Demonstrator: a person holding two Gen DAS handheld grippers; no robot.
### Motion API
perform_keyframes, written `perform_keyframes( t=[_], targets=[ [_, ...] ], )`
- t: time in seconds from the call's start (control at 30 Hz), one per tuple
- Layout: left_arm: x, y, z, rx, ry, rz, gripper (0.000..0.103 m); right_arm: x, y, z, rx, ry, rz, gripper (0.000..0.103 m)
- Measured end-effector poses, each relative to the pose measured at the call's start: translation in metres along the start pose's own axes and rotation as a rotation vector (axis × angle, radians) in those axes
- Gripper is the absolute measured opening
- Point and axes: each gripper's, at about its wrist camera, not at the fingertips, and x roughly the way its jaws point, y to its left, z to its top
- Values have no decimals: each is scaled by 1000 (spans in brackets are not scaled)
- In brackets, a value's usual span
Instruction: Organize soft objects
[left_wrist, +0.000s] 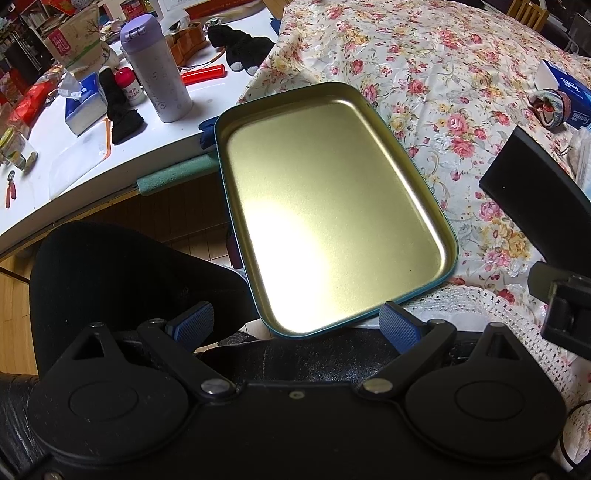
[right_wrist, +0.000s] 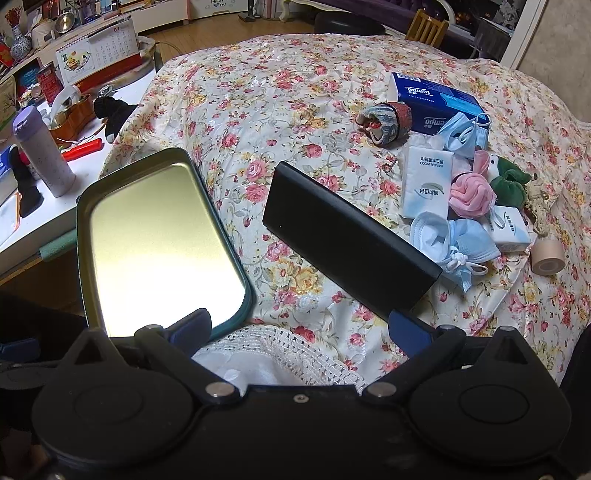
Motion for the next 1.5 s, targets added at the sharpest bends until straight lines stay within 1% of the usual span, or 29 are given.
perform_keyframes(
  t=[1.5],
  targets=[
    [3,0,1,2,31,-10,94,2,4,-1,-3,9,-2,102]
  ],
)
